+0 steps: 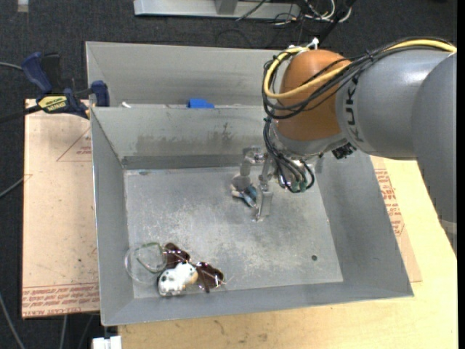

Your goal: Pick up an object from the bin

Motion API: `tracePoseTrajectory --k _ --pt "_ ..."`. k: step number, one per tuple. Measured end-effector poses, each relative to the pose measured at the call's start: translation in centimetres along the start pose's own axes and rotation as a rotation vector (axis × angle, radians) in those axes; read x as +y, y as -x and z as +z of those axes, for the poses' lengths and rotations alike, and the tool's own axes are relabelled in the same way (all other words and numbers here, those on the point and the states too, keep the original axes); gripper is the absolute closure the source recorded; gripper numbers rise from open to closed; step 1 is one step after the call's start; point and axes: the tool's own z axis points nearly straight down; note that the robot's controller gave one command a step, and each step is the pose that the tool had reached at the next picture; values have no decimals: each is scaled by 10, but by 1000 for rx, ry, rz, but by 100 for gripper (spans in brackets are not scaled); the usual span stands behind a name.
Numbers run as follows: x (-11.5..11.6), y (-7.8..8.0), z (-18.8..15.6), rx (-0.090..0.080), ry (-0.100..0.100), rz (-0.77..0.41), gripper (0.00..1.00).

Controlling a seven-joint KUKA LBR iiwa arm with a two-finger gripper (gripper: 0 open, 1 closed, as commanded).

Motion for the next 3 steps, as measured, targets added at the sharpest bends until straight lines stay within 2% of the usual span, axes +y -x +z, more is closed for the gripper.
tracePoseTrajectory --k 1,2,3 --pt "0 2 -5 -7 0 1 0" --pt "-30 4 57 -12 1 32 0" --pt "-39 6 58 -10 1 71 0"
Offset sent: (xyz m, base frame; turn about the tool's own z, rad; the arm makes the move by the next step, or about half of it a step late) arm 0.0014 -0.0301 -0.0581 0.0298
